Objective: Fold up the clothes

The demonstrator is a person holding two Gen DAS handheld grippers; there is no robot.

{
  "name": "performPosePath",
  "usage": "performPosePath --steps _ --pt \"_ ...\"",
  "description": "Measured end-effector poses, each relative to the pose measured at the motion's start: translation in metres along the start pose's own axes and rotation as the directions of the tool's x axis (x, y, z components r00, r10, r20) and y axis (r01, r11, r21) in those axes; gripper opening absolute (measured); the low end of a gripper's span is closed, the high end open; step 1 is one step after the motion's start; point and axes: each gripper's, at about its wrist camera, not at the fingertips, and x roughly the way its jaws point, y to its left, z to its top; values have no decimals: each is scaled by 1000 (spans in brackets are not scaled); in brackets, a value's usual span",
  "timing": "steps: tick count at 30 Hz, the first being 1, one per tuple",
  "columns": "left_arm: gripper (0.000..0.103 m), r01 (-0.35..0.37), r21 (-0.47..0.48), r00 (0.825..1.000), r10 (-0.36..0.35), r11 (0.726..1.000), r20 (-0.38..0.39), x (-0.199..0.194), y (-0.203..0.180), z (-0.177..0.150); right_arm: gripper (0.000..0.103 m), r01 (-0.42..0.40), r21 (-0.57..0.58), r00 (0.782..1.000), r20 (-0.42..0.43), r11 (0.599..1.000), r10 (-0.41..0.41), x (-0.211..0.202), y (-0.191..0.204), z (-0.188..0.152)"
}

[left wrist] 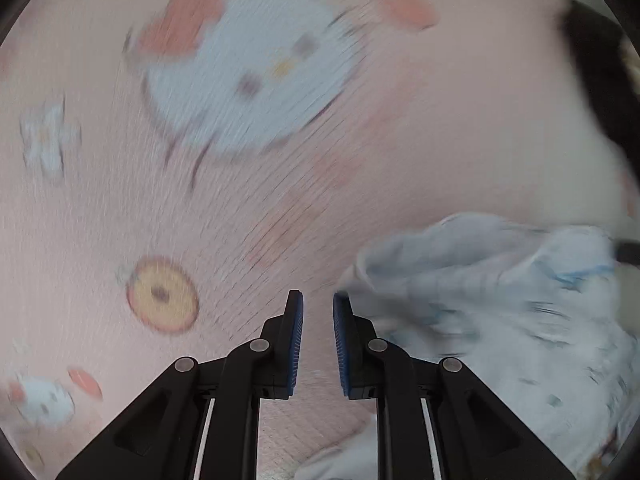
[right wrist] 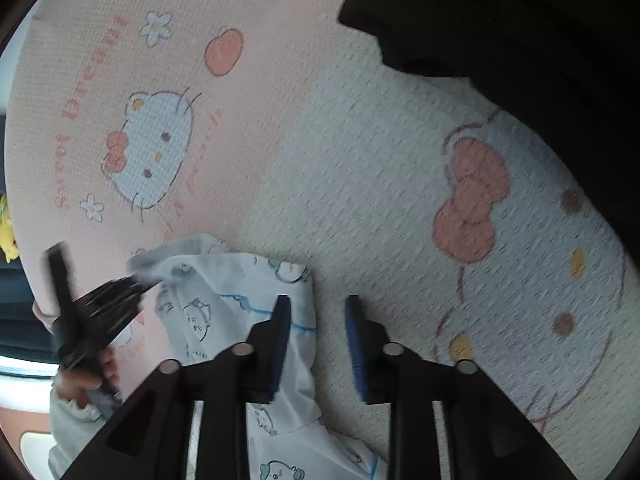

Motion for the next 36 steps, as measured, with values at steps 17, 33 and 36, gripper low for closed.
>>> performPosePath --steps 17,33,36 --pt "71 327 -42 942 -321 944 101 -22 5 4 57 30 -131 999 45 991 -24 1 27 -13" --pt "53 294 -16 951 -290 956 107 -5 -34 10 49 384 -470 923 206 795 -324 33 90 -32" --pt "26 300 -25 948 -295 954 122 -10 -36 17 27 432 -477 902 243 765 -357 35 95 -34"
